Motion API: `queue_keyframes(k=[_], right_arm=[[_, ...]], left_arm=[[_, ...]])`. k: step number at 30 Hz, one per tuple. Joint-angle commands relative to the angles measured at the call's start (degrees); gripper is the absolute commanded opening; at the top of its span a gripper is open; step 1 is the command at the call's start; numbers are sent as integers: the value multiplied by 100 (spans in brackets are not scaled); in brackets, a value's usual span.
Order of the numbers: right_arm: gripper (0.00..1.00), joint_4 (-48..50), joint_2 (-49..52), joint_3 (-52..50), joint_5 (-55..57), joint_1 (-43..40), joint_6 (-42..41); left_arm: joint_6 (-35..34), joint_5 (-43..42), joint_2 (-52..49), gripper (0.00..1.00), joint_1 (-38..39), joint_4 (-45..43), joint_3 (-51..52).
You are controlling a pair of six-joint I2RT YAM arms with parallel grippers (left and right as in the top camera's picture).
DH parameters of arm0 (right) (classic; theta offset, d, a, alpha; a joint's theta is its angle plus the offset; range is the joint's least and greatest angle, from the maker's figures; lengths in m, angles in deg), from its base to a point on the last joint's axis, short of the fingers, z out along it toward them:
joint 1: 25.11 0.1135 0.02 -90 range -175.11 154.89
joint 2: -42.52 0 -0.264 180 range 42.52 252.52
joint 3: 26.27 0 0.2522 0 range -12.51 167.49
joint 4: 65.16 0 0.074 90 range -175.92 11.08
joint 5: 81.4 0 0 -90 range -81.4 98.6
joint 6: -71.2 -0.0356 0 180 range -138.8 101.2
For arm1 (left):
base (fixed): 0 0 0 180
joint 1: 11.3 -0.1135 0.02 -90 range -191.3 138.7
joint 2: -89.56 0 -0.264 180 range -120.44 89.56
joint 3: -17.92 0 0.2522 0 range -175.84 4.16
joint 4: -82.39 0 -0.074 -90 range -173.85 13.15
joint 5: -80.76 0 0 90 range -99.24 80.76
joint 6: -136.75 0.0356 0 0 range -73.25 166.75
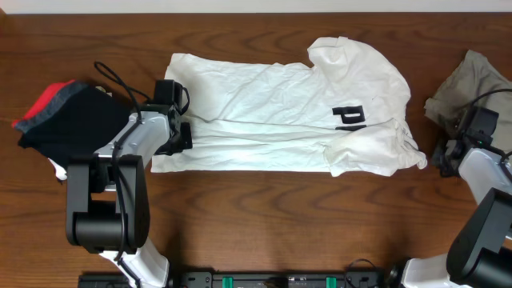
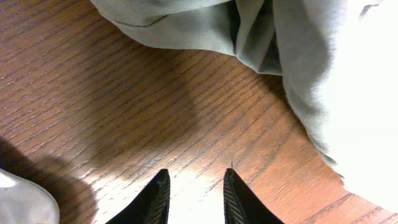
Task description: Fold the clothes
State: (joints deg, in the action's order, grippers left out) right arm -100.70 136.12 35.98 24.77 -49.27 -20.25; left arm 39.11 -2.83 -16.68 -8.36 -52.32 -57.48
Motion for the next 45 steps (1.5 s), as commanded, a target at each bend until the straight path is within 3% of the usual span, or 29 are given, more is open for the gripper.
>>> queue_keyframes(k=[1, 8, 13, 18, 27, 33, 44, 45], right_arm=[[26, 17, -4, 57, -55, -57, 22], [27, -330, -745, 520, -1252, -50, 26], [32, -769, -1657, 662, -2719, 13, 269], [38, -1574, -1921, 656, -3222, 544, 404], [45, -2168, -1193, 570, -3032, 2450, 761], [43, -2057, -522, 570, -2256, 3370, 750], [31, -1915, 479, 570, -1915, 3720, 577], [26, -1908, 496, 570, -1912, 3720, 579]], left_arm=[[-7, 9, -116, 9, -52, 31, 160], [-7, 9, -116, 9, -52, 33, 160], [-9, 7, -116, 9, -52, 31, 160], [-11, 7, -116, 9, -52, 31, 160], [-15, 2, -116, 9, -50, 31, 160], [-57, -24, -116, 9, -50, 35, 160], [-57, -129, -116, 9, -52, 31, 160], [-55, -129, -116, 9, -52, 31, 160]])
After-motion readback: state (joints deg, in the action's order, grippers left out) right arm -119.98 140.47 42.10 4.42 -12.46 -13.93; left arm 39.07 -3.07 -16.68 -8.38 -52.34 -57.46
